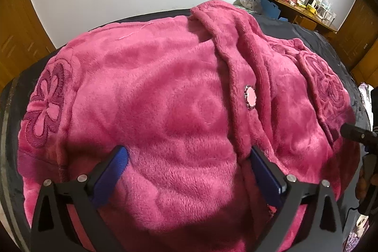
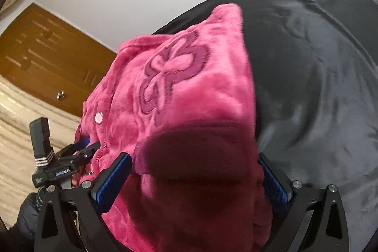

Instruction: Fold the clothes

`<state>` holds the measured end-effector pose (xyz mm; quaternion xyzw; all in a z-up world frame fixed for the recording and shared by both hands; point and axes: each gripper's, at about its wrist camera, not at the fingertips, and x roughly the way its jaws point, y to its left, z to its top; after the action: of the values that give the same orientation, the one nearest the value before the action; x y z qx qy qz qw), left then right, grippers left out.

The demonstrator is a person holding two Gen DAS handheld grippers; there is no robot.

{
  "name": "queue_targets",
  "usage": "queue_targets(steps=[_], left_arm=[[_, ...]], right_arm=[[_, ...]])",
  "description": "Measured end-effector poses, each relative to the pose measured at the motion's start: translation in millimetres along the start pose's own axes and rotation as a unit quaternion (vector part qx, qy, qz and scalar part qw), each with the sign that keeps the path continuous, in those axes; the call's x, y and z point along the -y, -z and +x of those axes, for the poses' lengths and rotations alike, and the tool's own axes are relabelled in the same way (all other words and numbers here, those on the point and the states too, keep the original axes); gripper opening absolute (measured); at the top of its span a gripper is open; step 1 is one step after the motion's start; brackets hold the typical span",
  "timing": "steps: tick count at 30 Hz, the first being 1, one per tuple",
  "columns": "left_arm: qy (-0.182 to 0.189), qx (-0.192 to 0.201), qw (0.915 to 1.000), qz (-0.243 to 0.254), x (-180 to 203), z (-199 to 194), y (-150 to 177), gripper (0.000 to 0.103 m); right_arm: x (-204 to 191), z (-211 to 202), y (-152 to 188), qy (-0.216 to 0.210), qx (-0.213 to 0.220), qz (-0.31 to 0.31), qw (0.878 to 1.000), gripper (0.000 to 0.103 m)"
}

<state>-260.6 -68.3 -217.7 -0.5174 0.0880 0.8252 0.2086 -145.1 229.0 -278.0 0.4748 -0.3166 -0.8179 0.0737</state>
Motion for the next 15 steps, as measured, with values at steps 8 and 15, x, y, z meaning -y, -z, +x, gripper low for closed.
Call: queue_targets(steps=[8, 15], left_arm=[[0.002, 0.01, 1.0, 0.002, -0.6, -1.0, 3.6, 0.102], [-0.001, 0.017, 0.9998, 0.002, 0.6, -4.2, 6.8, 0.102]], right_arm=[[9.0, 10.3, -0.8, -0.093, -0.022, 0.058, 0.994, 0.103], [4.0, 10.2, 2.9, -0.076, -0.022, 0.041, 0.996, 0.094]])
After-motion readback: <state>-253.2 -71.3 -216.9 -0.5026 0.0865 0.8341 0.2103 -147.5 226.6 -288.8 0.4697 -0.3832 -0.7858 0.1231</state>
